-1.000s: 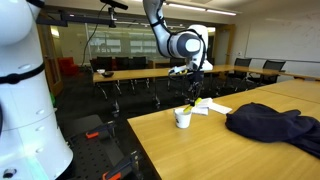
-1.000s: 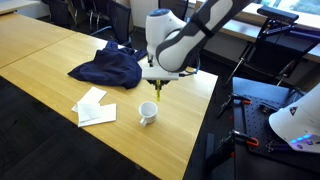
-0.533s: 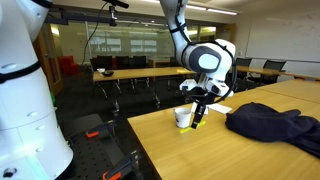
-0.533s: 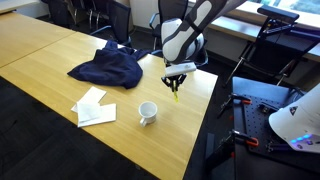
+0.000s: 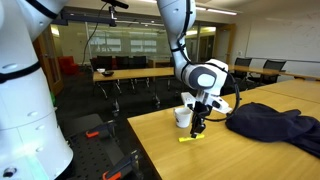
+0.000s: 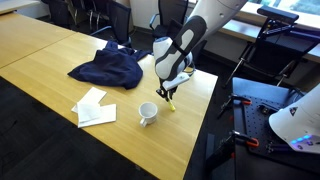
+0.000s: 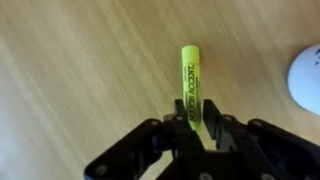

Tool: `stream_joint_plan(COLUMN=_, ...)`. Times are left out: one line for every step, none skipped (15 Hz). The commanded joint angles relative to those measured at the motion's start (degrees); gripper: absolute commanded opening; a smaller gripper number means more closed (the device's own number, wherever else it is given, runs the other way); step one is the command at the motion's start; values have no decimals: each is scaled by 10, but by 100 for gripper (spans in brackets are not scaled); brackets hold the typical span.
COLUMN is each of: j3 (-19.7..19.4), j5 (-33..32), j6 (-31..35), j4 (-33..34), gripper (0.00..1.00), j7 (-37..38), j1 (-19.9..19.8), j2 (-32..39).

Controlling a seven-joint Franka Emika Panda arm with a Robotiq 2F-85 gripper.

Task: Take the marker out of the white cup and put it on the table

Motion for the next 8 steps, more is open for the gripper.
stream_joint_plan(j3=-41, j5=-42, j6=-16, j4=-5, gripper=59, j7=25, j1=44, j2=-18)
stream_joint_plan(j3=-54, j5=-55, j6=18, j4=-31, gripper=68, j7=35, j1=62, j2=-40)
stream_joint_plan(j3=-59, j5=-60, j6=45, j4=-51, gripper=74, j7=44, j1=73, j2=-61)
stream_joint_plan(j3=-67, j5=-61, j6=84, j4=-76, gripper=83, j7=61, j1=89, j2=-84)
stream_joint_plan(j3=-74, j5=-63, j6=105, j4=-94, gripper=89, j7=76, j1=102, j2=-107)
stream_joint_plan(j3=-77, j5=-59, j6=127, j4=-115, gripper=98, j7=89, j1=112, j2=-130)
stream_joint_plan(j3=-91, j5=-64, j6=135, j4=-131, gripper=100, j7=116, j1=131, j2=-148)
stream_joint_plan(j3=-103, j5=-73, j6=133, j4=-145, gripper=100, j7=134, j1=146, j2=-166)
